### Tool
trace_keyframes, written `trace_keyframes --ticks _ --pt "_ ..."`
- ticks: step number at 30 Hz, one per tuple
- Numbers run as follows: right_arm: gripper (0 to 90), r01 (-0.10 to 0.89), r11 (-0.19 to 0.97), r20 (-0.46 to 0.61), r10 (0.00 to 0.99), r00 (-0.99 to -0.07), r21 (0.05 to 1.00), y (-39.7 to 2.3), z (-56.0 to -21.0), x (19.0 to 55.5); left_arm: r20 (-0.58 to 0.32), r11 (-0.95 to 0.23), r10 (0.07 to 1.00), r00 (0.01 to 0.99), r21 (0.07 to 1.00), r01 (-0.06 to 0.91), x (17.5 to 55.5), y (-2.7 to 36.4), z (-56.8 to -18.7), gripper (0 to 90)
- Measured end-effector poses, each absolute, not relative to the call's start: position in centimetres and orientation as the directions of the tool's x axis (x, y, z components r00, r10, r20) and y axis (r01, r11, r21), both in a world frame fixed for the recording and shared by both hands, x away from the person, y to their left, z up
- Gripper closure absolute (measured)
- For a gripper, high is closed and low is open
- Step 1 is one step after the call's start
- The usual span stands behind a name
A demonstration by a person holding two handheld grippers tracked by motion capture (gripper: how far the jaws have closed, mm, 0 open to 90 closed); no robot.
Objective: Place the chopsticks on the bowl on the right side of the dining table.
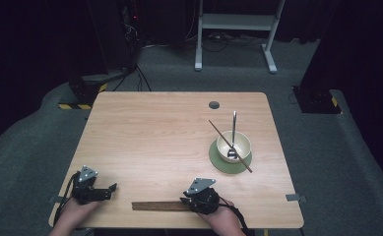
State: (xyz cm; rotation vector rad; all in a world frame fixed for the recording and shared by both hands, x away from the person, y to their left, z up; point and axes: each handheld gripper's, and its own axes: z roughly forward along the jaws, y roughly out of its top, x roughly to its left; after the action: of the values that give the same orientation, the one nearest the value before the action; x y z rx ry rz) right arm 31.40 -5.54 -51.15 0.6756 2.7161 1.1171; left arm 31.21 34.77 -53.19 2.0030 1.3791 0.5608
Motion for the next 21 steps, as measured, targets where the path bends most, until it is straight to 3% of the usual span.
trace_keyframes --ticks 21 --pt "75.9 0.359 0.633 0.033 0.466 -0.884 0.686 -5.83 -51.1 31.6 -0.008 -0.251 0.932 0.363 0.707 0.661 31.22 34.79 -53.19 1.2"
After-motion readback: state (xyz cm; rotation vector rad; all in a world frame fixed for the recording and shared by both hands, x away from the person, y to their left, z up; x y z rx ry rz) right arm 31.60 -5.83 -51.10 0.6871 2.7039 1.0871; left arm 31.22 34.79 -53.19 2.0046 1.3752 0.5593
